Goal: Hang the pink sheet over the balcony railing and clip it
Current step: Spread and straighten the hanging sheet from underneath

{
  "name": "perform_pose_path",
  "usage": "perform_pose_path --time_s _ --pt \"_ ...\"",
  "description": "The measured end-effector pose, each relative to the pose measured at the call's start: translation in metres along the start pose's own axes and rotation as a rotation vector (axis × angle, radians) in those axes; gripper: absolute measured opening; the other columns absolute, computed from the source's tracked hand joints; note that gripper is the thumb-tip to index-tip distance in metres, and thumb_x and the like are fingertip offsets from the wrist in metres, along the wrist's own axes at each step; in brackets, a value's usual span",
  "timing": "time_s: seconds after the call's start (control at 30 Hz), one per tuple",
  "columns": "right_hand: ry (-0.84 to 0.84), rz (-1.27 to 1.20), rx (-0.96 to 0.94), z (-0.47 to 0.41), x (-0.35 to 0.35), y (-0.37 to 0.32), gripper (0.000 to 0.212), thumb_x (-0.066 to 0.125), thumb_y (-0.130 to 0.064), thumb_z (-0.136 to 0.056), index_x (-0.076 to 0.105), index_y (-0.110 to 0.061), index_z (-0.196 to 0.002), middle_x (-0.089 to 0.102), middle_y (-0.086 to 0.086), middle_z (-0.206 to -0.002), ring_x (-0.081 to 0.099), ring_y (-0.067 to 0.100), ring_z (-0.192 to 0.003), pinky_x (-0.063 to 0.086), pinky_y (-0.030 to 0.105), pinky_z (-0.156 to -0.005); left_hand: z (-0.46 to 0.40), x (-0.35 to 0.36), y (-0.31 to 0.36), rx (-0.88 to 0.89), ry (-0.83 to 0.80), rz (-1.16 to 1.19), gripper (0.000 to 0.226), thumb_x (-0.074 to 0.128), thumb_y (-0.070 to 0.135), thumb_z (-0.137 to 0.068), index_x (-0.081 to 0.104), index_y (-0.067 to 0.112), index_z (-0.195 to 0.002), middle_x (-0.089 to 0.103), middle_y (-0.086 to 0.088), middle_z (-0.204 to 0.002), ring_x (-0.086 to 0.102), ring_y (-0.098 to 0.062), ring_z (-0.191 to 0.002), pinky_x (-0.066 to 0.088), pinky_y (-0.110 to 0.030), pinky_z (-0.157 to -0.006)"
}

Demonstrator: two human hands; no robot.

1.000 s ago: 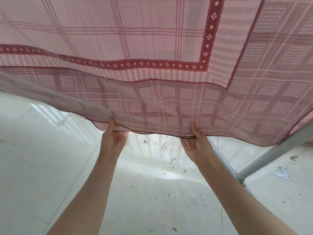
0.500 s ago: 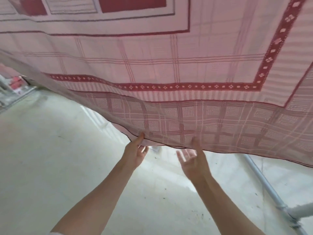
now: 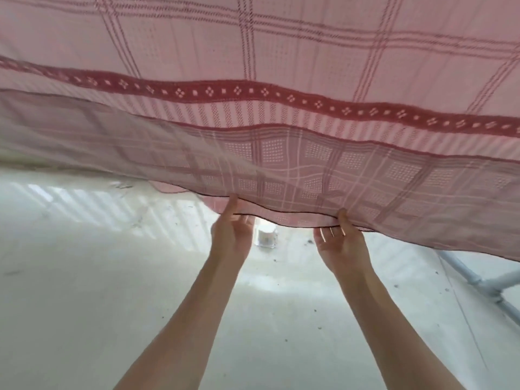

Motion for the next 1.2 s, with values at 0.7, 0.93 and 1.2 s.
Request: perform_pose_path --time_s 0.7,0.93,1.2 --pt "0.321 -0.124 -0.291 0.017 0.008 0.015 0.014 0.064 -0.002 -0.083 0.054 -0.004 -0.092 0.064 0.007 -0.094 0.065 0.019 -0.080 0.055 0.029 -0.073 0.001 0.003 0.022 -0.026 0.019 -0.174 0.010 0.055 0.021 -0.090 0.060 0.021 -0.098 0.062 0.007 -0.103 0.059 -0.010 -0.102 0.048 -0.034 -0.090" --pt "0.112 -0.160 -0.139 0.021 0.007 0.026 0.011 0.060 -0.020 -0.090 0.058 -0.013 -0.097 0.056 0.007 -0.107 0.059 0.020 -0.093 0.047 0.034 -0.093 0.007 -0.013 0.022 0.023 0.072 -0.137 0.010 0.057 0.013 -0.089 0.062 0.013 -0.097 0.072 0.009 -0.078 0.063 -0.007 -0.094 0.050 -0.029 -0.082" --pt "0.061 -0.036 -0.206 0.021 0.010 0.038 0.022 0.057 -0.017 -0.091 0.056 -0.008 -0.111 0.061 0.003 -0.108 0.059 0.018 -0.103 0.043 0.036 -0.101 0.009 -0.015 0.018 0.040 0.028 -0.181 0.014 0.050 0.008 -0.092 0.062 0.014 -0.092 0.071 0.009 -0.081 0.067 -0.002 -0.082 0.049 -0.025 -0.082"
Point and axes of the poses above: each hand's wrist, its own z-axis away from the middle knuckle, its own x-axis out of the palm, y = z × x, the point moved 5 cm from there along -z, towards the middle knuckle
